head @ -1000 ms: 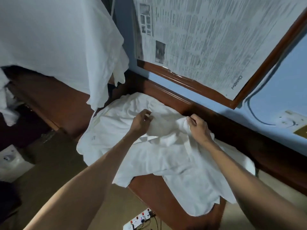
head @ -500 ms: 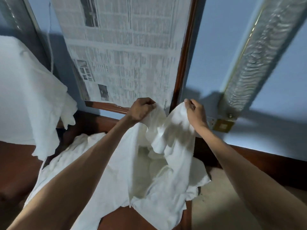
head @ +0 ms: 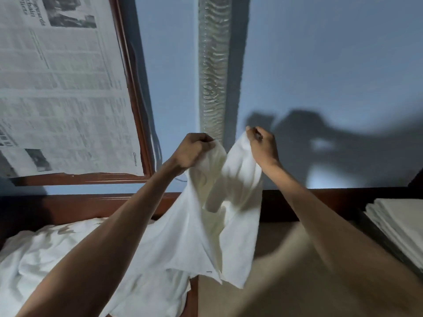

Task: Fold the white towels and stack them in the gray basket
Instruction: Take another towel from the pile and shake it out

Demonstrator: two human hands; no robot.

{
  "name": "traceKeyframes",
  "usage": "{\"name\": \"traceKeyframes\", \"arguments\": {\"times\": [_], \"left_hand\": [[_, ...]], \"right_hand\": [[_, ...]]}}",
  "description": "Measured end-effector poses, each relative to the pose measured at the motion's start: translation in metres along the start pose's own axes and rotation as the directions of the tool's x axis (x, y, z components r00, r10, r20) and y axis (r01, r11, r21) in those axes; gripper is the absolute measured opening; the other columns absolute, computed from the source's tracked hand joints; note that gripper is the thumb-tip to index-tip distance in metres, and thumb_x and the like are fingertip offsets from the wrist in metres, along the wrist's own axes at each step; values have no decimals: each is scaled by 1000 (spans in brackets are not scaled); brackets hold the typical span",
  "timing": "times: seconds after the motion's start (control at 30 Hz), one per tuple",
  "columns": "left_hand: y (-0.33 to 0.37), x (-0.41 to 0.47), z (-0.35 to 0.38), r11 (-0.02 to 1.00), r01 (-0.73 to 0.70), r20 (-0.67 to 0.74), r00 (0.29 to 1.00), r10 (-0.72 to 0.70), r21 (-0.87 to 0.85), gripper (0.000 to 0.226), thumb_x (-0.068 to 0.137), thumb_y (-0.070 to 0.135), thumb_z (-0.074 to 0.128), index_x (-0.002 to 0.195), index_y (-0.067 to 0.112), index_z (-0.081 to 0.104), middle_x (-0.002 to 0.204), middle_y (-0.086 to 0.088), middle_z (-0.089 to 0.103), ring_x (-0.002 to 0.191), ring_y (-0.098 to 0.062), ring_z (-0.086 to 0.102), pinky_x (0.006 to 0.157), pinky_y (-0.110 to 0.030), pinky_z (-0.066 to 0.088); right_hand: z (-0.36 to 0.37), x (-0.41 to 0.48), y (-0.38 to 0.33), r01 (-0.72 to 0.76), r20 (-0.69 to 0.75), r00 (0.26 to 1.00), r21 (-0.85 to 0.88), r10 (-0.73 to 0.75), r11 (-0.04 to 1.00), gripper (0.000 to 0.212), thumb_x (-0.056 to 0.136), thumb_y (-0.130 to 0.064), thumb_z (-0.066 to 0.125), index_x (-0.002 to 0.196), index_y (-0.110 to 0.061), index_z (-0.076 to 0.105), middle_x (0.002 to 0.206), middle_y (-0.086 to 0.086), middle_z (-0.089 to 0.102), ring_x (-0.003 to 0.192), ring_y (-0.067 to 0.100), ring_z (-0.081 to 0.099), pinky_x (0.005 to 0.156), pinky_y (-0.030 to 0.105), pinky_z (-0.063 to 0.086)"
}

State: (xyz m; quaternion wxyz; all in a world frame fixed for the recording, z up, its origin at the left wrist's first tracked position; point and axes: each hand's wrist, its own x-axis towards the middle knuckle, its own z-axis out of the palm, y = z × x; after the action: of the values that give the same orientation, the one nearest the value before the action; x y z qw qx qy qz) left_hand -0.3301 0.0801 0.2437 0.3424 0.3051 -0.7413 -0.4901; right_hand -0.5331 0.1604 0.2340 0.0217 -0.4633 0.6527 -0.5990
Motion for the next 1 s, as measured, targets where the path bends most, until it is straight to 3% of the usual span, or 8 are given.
{"name": "traceKeyframes", "arguments": {"times": [0.23, 0.43, 0.57, 0.7, 0.77, 0.83, 0.9, 1.0], "left_hand": [[42, 13, 123, 999, -1, -27, 1000, 0, -44, 18, 95, 10, 67, 98, -8, 70, 79, -5, 61, 69, -12, 55, 61, -21, 45], [51, 16, 214, 992, 67, 19, 998, -65, -109, 12, 93, 9, 66, 83, 9, 71, 70, 3, 63, 67, -12, 57, 65, -25, 46], [42, 14, 253, 989, 107, -12, 994, -109, -103, 13, 95, 7, 62, 93, 3, 74, 84, -4, 68, 77, -18, 61, 71, -28, 49], [13, 12, 273, 974, 222, -100, 969, -225, -42, 20, 97, 5, 57, 109, 1, 72, 98, -7, 66, 89, -21, 59, 68, -21, 47], [-10, 10, 277, 948, 319, -145, 937, -317, -15, 24, 99, 6, 54, 117, 4, 71, 96, -2, 61, 90, -21, 55, 77, -25, 43], [-38, 8, 276, 906, 420, -169, 897, -409, 40, 25, 101, 9, 54, 120, 3, 69, 104, -7, 60, 91, -22, 53, 83, -31, 39], [-63, 5, 274, 863, 501, -190, 855, -483, 64, 20, 99, 9, 57, 114, 2, 69, 109, -14, 59, 91, -26, 54, 82, -33, 40], [-101, -1, 273, 804, 587, -197, 803, -563, 97, 11, 96, 5, 58, 87, 4, 65, 87, -13, 59, 78, -27, 53, 72, -34, 43]], "right_hand": [[-130, 18, 45, 19, -40, 999, -45, -21, 999, 48, 101, -18, 57, 62, -18, 29, 57, -4, 27, 49, 7, 29, 49, 19, 24], [-220, 21, 95, -34, -85, 996, -104, 26, 994, 46, 101, -17, 56, 63, -16, 31, 57, -3, 27, 48, 6, 29, 49, 20, 25], [-262, 18, 133, -115, -109, 989, -161, 98, 980, 51, 101, -20, 57, 59, -18, 28, 55, -5, 28, 48, 8, 30, 52, 27, 25], [-290, 0, 184, -200, -131, 976, -236, 172, 951, 54, 101, -19, 57, 58, -18, 25, 53, -6, 29, 55, 17, 30, 59, 33, 26], [-302, -13, 213, -212, -122, 975, -295, 184, 931, 55, 101, -17, 58, 57, -19, 24, 53, -5, 31, 62, 26, 36, 62, 34, 27], [-309, -25, 239, -298, -78, 954, -336, 289, 893, 53, 102, -18, 56, 58, -16, 27, 55, 3, 35, 66, 30, 40, 63, 36, 25], [-313, -37, 264, -392, -43, 913, -373, 406, 841, 47, 101, -23, 55, 60, -12, 36, 58, 6, 42, 69, 29, 45, 61, 37, 24], [-314, -48, 296, -426, 24, 878, -416, 478, 804, 40, 101, -28, 55, 66, -11, 45, 60, 1, 46, 68, 25, 48, 54, 35, 30]]}}
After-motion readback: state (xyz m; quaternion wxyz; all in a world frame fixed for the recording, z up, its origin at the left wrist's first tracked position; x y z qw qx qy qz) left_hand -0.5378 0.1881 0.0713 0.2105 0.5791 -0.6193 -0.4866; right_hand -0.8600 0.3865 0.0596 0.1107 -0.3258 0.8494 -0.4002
